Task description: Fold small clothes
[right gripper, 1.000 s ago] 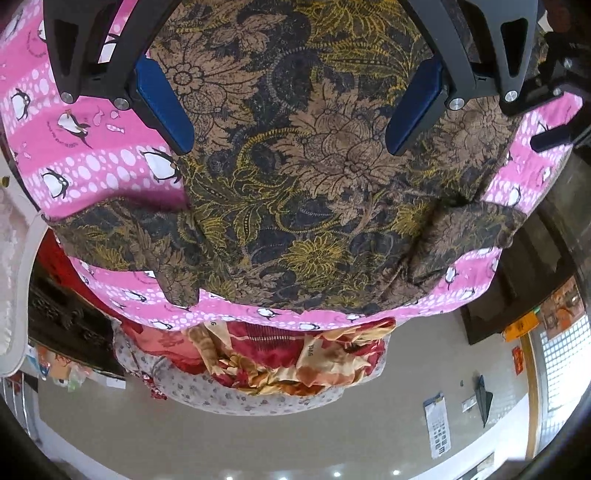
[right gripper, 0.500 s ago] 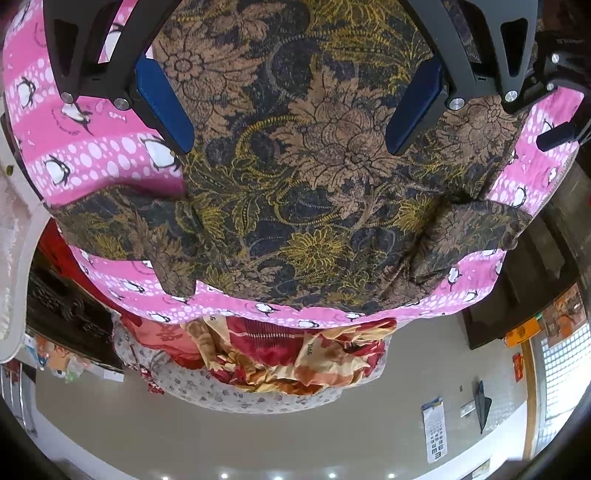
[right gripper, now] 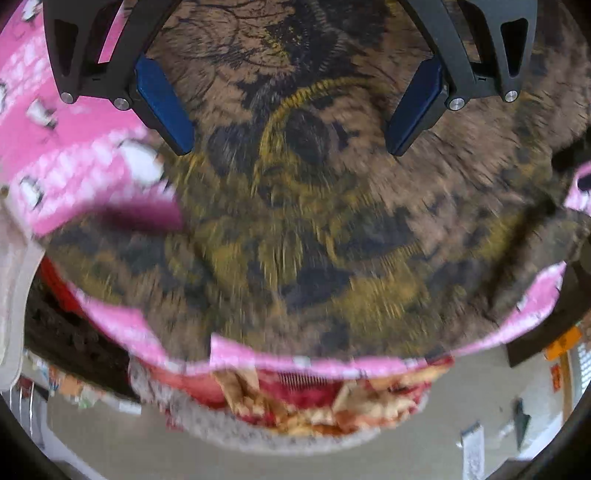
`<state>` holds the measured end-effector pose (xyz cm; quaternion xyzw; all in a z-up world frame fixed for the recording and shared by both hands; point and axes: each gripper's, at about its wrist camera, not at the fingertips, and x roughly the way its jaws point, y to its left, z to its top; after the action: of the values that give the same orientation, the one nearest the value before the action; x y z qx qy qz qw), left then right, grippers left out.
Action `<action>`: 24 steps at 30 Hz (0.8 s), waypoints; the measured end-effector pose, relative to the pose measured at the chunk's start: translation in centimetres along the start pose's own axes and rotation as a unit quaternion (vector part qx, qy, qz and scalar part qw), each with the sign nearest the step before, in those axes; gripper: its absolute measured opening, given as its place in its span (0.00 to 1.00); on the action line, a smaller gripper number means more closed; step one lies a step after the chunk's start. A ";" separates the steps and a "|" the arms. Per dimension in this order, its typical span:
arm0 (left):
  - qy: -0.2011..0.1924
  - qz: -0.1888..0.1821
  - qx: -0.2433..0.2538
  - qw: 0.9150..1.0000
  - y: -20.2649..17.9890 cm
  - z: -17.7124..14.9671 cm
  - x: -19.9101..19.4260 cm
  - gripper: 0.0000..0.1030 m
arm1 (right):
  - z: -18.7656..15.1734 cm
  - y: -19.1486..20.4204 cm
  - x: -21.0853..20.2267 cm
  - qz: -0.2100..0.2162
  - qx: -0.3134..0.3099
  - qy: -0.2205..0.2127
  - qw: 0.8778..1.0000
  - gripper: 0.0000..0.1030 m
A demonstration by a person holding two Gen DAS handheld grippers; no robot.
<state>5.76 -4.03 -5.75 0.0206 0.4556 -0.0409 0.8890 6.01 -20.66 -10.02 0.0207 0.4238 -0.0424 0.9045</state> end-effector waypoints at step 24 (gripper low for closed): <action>-0.012 -0.006 -0.029 1.000 1.2 -2.0 1.7 1.00 | -0.1 0.1 0.4 -0.006 -0.005 -0.001 1.000 1.00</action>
<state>5.24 -2.78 -8.25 -0.0078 0.4458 -0.0330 0.8945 6.19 -20.53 -10.41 0.0141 0.4232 -0.0454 0.9048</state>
